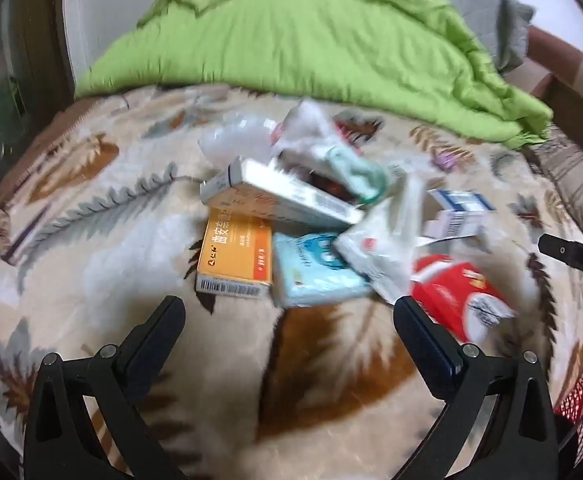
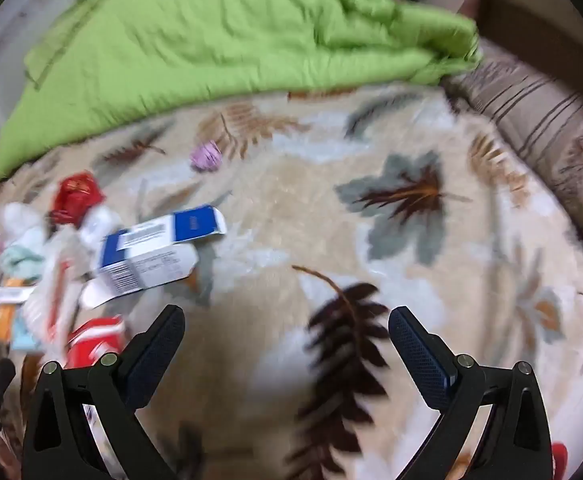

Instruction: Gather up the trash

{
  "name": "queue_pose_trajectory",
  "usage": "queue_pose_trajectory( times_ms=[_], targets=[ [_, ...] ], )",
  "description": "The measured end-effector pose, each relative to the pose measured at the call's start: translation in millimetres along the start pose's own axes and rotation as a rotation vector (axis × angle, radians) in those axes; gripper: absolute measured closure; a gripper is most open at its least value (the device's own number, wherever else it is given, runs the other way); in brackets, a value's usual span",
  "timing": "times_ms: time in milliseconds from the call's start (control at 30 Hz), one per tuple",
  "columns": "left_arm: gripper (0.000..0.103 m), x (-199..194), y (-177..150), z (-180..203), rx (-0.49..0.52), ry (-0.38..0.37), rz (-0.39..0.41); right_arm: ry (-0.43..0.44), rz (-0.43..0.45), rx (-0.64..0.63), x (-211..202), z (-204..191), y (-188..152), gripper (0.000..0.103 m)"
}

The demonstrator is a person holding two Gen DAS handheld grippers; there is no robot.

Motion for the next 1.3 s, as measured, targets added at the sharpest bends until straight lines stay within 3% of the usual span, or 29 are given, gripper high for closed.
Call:
queue_pose_trajectory(
  times_ms=[133,267,400,767,1300],
  targets=[
    [0.0,-45.6,-14.3,-1.5,-0.011,0.039,0.149,-0.027,0.191,-0.082,-58.3,-41.6,-29.0,0.0],
    [0.0,-85.6,-30.6,-2.5,-0.031,0.055,0.258,-0.025,0.274,-0.173,-83.0,-65.1,-55.2,0.0],
    [0.0,-111.9,-43.5,1.7,-0.023,0.059,0.365,0.006,0.356,-0.173,-103.9,-67.2,-65.2,0.0],
    [0.0,-117.4,-58.1,4.7,0.016,0.072,0.398,0.019,0.356,-0.168,-103.7,-66.4,-83.9,0.0],
    [0.0,-111.8,-57.5,7.8,0.04,0.075,0.36,0.019,0.321,-0.162,-96.5,-63.5,-82.9,0.0]
  ],
)
Point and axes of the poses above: each gripper's, at about its wrist camera, not at the fingertips, and x roughly the way its jaws point, z to its right, y to its top, the point moved 6 cm from there along x, roughly the way its jaws point, and after that the axes turned 10 degrees about y, right-handed, at the moved point
